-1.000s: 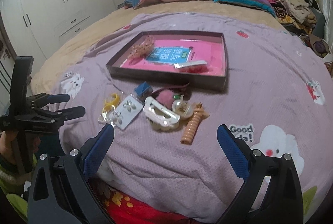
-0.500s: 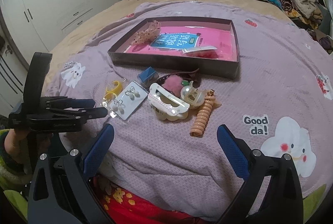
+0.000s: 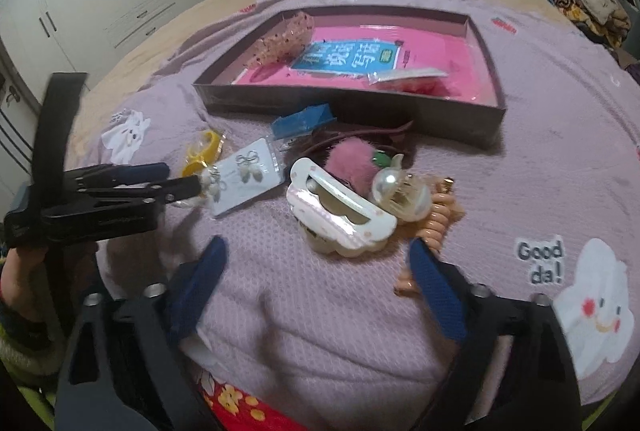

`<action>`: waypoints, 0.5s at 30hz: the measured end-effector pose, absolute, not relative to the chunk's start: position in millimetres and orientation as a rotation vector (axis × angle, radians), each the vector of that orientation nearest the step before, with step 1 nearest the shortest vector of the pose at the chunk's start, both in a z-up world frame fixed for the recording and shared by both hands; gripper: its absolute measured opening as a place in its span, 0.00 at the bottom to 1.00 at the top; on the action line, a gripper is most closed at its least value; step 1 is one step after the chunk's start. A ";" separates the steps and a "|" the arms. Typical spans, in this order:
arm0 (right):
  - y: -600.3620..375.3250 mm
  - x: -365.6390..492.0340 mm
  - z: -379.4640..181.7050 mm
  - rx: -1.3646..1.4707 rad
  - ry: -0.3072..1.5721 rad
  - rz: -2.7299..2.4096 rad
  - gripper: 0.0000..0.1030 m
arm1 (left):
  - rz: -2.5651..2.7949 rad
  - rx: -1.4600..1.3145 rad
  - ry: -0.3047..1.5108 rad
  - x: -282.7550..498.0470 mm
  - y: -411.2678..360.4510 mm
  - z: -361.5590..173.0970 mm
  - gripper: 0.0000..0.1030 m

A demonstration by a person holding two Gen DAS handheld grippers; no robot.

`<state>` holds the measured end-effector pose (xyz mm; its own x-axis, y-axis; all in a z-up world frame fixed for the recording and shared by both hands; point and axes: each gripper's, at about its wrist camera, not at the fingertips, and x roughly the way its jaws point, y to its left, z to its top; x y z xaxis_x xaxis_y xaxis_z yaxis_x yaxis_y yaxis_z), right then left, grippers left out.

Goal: Organize jewelry
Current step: 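Grasp the bagged yellow hoops with the left tool while the right tool grasps the white claw clip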

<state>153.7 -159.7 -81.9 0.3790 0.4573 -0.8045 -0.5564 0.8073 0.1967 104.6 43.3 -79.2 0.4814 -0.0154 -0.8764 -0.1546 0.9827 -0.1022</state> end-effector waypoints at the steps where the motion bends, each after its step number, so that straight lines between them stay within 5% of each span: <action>1: -156.8 157.0 -85.6 -0.113 0.998 0.639 0.79 | 0.092 -0.184 1.066 104.5 46.6 -79.3 0.58; 8: -149.2 169.6 -99.0 -0.078 1.013 0.578 0.72 | 0.115 -0.217 1.063 101.3 60.3 -78.1 0.61; 13: -149.1 173.3 -101.0 -0.050 0.995 0.567 0.52 | 0.105 -0.259 1.070 105.6 65.2 -79.8 0.61; 15: -151.8 172.7 -100.8 -0.035 0.993 0.581 0.52 | 0.095 -0.290 1.075 110.4 68.3 -79.8 0.61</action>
<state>172.7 -151.8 -100.8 0.4080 0.4457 -0.7968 -0.4767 0.8483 0.2305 110.4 68.3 -79.8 0.4761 -0.0642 -0.8770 -0.2168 0.9580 -0.1878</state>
